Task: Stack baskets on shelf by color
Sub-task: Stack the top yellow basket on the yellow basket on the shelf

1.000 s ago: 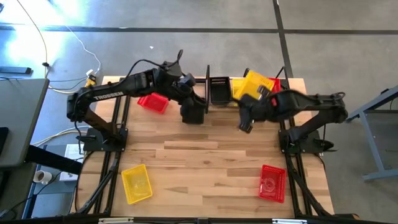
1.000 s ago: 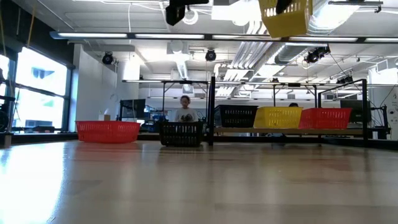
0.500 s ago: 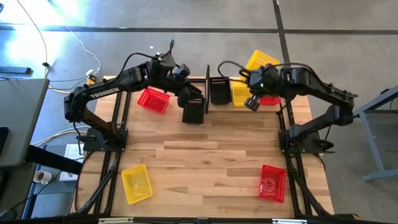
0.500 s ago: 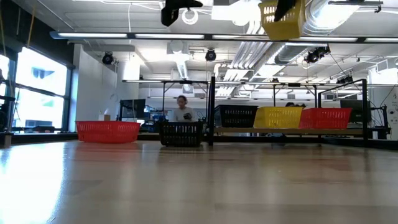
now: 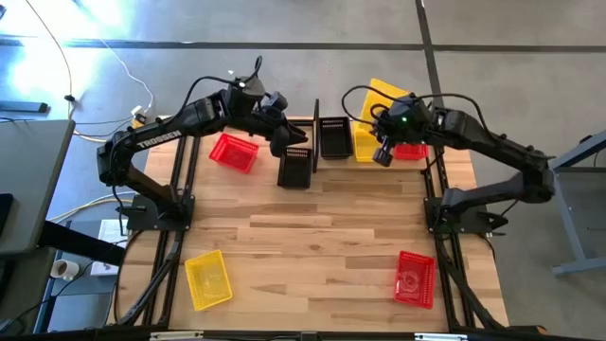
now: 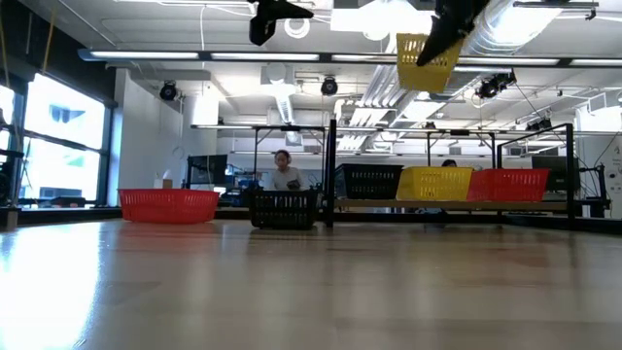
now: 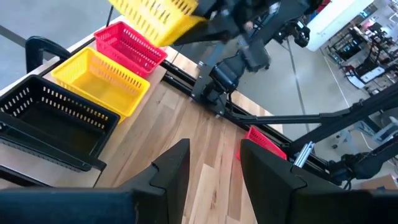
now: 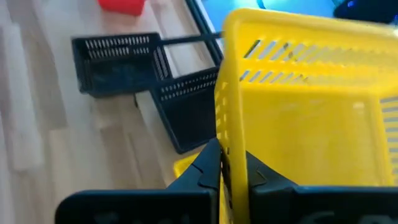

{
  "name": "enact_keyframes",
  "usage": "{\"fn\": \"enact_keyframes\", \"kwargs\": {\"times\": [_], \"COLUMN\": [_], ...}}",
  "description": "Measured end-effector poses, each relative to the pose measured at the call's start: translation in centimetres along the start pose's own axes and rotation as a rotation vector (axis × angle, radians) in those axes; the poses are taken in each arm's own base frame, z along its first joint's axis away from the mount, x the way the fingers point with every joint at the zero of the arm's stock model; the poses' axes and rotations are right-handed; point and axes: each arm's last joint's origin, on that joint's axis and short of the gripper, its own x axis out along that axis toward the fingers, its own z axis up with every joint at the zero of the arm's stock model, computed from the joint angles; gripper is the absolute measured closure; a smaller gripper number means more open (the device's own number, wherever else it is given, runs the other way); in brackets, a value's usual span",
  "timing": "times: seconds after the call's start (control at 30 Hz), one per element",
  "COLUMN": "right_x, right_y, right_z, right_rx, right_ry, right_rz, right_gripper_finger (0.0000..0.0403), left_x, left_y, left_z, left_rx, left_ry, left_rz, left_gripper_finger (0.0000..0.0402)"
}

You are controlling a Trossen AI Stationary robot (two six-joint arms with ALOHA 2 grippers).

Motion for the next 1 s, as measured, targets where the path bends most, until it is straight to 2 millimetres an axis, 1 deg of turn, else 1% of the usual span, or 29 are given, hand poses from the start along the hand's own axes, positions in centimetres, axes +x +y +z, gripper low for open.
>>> {"fn": "enact_keyframes", "kwargs": {"times": [0.17,0.33,0.47,0.63,0.83,1.0], "right_x": [2.1,4.1,5.3,6.1,7.0,7.6], "right_y": [-0.1,-0.3,-0.4,-0.7,-1.5,-1.6], "right_z": [-2.4,-4.3,-5.7,-7.2,-8.6,-9.0], "right_rx": [-0.171,-0.275,-0.353,-0.374,-0.346,-0.326], "right_ry": [-0.019,-0.014,0.004,0.011,0.035,0.034], "right_rz": [0.065,0.131,0.174,0.243,0.237,0.239], "right_gripper_finger": [0.0403,0.0403,0.0403,0.0403,0.0403,0.0403], "left_x": [0.0,0.0,0.0,0.0,0.0,0.0], "left_y": [0.0,0.0,0.0,0.0,0.0,0.0], "left_z": [0.0,0.0,0.0,0.0,0.0,0.0], "left_rx": [0.000,0.000,0.001,0.001,0.001,0.003], "left_ry": [-0.001,-0.002,-0.002,-0.002,-0.002,-0.002], "left_rz": [0.001,0.003,0.003,0.003,0.003,0.003], "left_gripper_finger": [0.0271,0.0271,0.0271,0.0271,0.0271,0.0271]}}
